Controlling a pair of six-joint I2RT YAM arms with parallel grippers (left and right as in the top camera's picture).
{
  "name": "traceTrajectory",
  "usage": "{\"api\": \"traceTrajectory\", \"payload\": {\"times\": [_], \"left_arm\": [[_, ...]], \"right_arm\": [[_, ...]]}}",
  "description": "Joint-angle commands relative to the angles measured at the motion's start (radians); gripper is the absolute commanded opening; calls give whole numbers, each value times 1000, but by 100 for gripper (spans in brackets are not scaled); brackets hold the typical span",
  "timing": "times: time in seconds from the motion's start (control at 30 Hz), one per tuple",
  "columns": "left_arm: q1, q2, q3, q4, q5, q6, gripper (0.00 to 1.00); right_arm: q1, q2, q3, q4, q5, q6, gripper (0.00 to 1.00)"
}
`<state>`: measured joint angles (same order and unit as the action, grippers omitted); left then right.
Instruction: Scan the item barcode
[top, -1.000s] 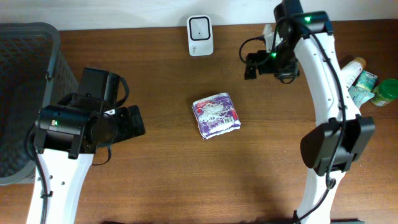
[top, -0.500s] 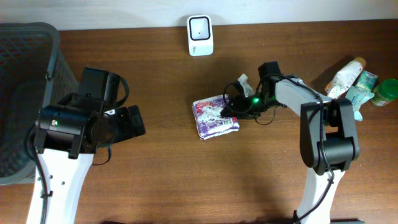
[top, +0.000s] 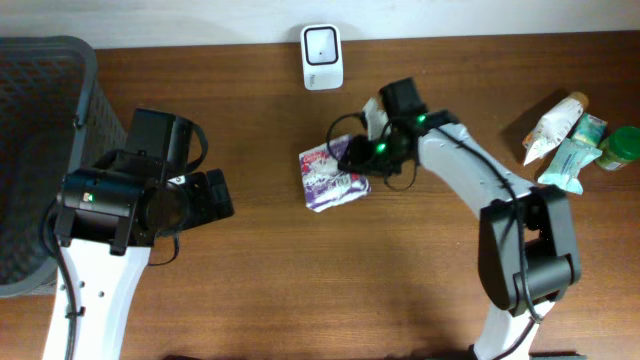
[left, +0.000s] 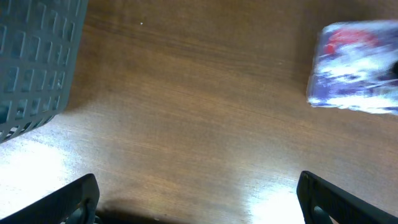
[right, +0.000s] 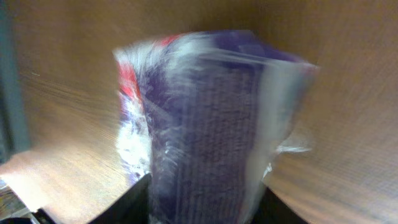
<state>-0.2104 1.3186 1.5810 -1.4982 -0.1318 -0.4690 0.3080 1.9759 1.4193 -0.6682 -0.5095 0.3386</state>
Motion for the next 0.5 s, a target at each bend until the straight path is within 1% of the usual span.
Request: {"api": "traceTrajectory", "payload": {"times": [0.0, 0.03, 0.07, 0.13, 0.23, 0.27, 0.37, 0.47], "left_arm": [[-3, -4, 3, 2, -7, -10, 99], [-3, -4, 3, 2, -7, -9, 99], [-3, -4, 3, 2, -7, -10, 99], [-3, -4, 3, 2, -7, -9, 99], [-3, -4, 3, 2, -7, -9, 99], [-3, -4, 3, 2, -7, -9, 99], [-3, -4, 3, 2, -7, -9, 99], [-3, -4, 3, 2, -7, -9, 99]], "right_arm": [[60, 11, -31, 11, 99, 89, 85], [57, 11, -27, 11, 99, 89, 96], [42, 11, -18, 9, 98, 89, 99], [-11, 11, 11, 4, 95, 80, 99], [-86, 11, 13, 7, 80, -16, 99], [-104, 11, 13, 14, 9, -67, 99], [-138, 13, -2, 30, -49, -65, 99], [-138, 55, -40, 125, -151, -59, 99]]}}
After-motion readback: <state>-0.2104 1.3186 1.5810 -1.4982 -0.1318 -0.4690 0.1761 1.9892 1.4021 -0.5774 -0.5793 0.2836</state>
